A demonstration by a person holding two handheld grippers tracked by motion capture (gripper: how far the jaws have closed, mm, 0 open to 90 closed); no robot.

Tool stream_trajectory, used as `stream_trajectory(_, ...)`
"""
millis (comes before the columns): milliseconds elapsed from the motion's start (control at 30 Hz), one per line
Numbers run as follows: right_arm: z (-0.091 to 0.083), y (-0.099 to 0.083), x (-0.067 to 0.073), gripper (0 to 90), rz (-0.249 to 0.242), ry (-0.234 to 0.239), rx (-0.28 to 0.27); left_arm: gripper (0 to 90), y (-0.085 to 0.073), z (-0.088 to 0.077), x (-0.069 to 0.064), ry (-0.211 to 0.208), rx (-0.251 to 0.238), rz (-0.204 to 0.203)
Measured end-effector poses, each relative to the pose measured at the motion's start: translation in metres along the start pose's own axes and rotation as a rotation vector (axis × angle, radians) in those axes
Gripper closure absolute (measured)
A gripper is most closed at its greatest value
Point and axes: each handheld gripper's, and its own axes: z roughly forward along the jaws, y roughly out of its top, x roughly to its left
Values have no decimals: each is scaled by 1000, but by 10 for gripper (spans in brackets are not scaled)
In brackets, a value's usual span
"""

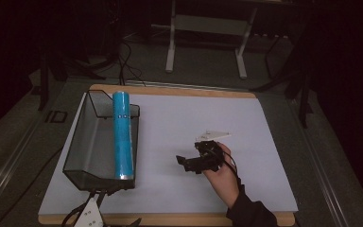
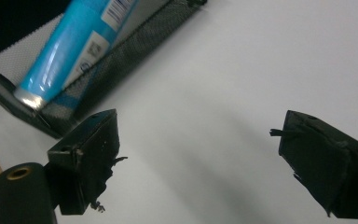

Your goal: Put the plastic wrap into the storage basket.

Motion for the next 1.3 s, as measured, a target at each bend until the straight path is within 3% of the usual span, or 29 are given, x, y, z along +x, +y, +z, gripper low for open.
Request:
stream_trajectory(533, -37, -40, -20, 124, 22, -35, -16, 33, 0, -1, -1, 4, -4, 2)
stream_trajectory(733, -52, -55, -27, 129, 35, -79, -39, 32, 0, 0, -1, 7, 1, 4)
stream_trajectory(1000, -60, -71, -37, 130, 73, -91, -38, 33, 0, 0, -1, 5, 3, 5)
stream_trajectory(1300, -58, -73, -41, 130, 66, -102, -47, 33, 0, -1, 1, 4, 3, 2)
